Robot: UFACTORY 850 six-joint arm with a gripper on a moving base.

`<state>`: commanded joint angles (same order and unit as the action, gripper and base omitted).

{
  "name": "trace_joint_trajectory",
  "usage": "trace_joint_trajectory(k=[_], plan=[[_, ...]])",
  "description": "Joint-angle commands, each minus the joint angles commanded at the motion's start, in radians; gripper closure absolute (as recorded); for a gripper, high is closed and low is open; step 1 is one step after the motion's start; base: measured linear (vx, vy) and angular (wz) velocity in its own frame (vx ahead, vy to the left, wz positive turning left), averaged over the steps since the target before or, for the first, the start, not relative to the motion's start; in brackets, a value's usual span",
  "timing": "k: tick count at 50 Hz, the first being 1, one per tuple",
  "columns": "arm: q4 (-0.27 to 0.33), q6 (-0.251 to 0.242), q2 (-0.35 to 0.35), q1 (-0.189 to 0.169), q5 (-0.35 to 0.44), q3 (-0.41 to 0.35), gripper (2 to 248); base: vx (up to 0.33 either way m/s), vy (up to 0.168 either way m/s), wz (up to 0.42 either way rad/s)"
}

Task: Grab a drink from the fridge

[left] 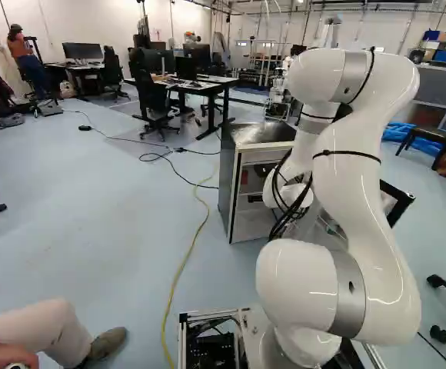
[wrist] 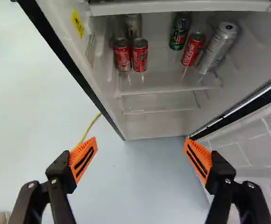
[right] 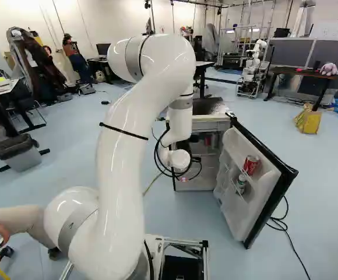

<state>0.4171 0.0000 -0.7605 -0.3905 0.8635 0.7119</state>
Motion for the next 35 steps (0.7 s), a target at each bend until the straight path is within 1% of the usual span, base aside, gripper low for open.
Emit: trace_joint_trajectory(k=[12, 35], plan=[[0.030, 0.000, -0.044, 0.000, 0.052, 0.024, 3, 0.000, 0.000, 0.000], [0.035, 0.000, -0.128, -0.006, 0.144, 0.075, 3, 0.000, 0.000, 0.000]])
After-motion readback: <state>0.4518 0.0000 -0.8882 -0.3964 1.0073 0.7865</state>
